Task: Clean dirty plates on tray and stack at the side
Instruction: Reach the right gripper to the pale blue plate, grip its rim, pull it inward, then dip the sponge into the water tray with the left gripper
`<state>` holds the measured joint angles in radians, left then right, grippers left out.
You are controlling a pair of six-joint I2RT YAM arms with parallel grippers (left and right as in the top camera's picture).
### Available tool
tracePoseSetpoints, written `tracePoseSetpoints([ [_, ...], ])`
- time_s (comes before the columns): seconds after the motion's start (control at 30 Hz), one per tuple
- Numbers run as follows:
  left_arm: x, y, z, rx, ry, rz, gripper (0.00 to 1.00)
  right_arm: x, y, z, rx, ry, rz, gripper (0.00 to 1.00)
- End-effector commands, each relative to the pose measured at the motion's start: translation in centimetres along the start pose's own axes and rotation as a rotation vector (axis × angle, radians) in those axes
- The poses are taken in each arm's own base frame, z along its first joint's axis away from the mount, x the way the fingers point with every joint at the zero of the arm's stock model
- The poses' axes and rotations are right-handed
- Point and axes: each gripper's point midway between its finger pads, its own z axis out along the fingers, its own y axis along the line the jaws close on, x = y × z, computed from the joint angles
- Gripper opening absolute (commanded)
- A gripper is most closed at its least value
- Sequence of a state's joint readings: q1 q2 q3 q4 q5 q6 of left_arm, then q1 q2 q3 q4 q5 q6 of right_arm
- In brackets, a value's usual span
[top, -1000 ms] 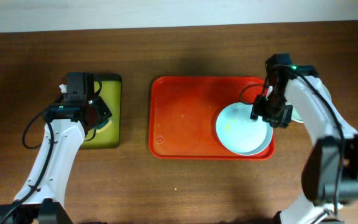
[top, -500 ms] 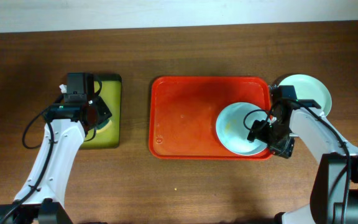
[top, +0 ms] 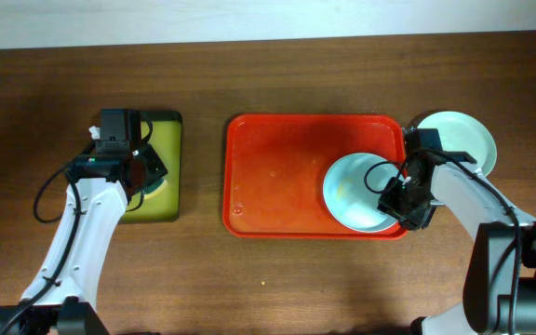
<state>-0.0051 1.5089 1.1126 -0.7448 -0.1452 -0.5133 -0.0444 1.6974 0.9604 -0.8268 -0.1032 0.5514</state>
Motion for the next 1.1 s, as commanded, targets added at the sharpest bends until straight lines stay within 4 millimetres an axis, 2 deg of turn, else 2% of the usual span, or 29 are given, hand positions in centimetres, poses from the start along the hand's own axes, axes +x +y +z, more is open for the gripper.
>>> tracePoseSetpoints([
  [0.0, -0.2, -0.5, -0.4, 0.032, -0.008, 0.009, 0.0, -0.1, -0.1, 0.4, 0.004, -0.003, 0.007, 0.26],
  [0.03, -0.2, -0.6, -0.4, 0.037, -0.005, 0.009, 0.0, -0.2, 0.3, 0.5, -0.009, -0.01, -0.004, 0.16],
  [0.07, -0.2, -0.6, -0.4, 0.037, -0.004, 0.009, 0.0, -0.2, 1.6, 0.5, -0.05, -0.018, -0.081, 0.11],
  [0.13, -0.2, -0.6, -0.4, 0.037, -0.004, 0.009, 0.0, 0.4, 5.4, 0.6, -0.133, -0.048, -0.23, 0.07],
  [0.2, -0.2, -0.6, -0.4, 0.036, -0.004, 0.01, 0.0, 1.2, 7.4, 0.7, -0.139, -0.079, -0.308, 0.07],
  [0.27, -0.1, -0.5, -0.4, 0.034, -0.001, 0.01, 0.0, 0.6, 6.8, 0.7, -0.088, -0.11, -0.306, 0.17],
  [0.33, -0.1, -0.5, -0.4, 0.034, -0.001, 0.01, 0.0, -0.8, 5.0, 0.5, -0.078, -0.114, -0.21, 0.17],
  [0.43, -0.1, -0.5, -0.4, 0.035, -0.002, 0.01, 0.0, -2.4, 2.8, 0.2, -0.077, -0.118, -0.126, 0.25],
  [0.5, -0.2, -0.6, -0.4, 0.039, -0.008, 0.009, 0.0, -2.4, 4.2, 0.0, -0.165, -0.108, -0.206, 0.26],
  [0.6, -0.1, -0.9, -0.4, 0.055, 0.0, 0.009, 0.0, -1.7, 6.4, 0.1, -0.184, -0.131, -0.292, 0.24],
  [0.63, 0.2, -1.7, -0.5, 0.102, 0.021, 0.02, 0.0, -1.2, 7.3, 0.1, -0.19, -0.136, -0.328, 0.14],
  [0.67, 0.5, -2.9, -0.6, 0.164, 0.033, 0.081, 0.0, -0.9, 7.8, 0.2, -0.194, -0.137, -0.348, 0.09],
  [0.77, 1.0, -4.2, -0.8, 0.201, 0.036, 0.131, 0.0, 0.1, 9.5, 0.2, -0.208, -0.145, -0.407, 0.04],
  [0.83, 1.0, -4.2, -0.4, 0.191, 0.04, 0.132, 0.0, 0.4, 10.0, 0.3, -0.213, -0.148, -0.424, 0.04],
  [0.97, 1.4, -4.1, 0.4, 0.18, 0.062, 0.134, 0.0, 0.6, 10.0, 2.2, -0.194, -0.114, -0.428, 0.04],
  [1.07, 0.0, -3.1, 0.7, 0.11, -0.001, 0.129, 0.0, 0.6, 10.0, 3.0, -0.189, -0.1, -0.423, 0.04],
])
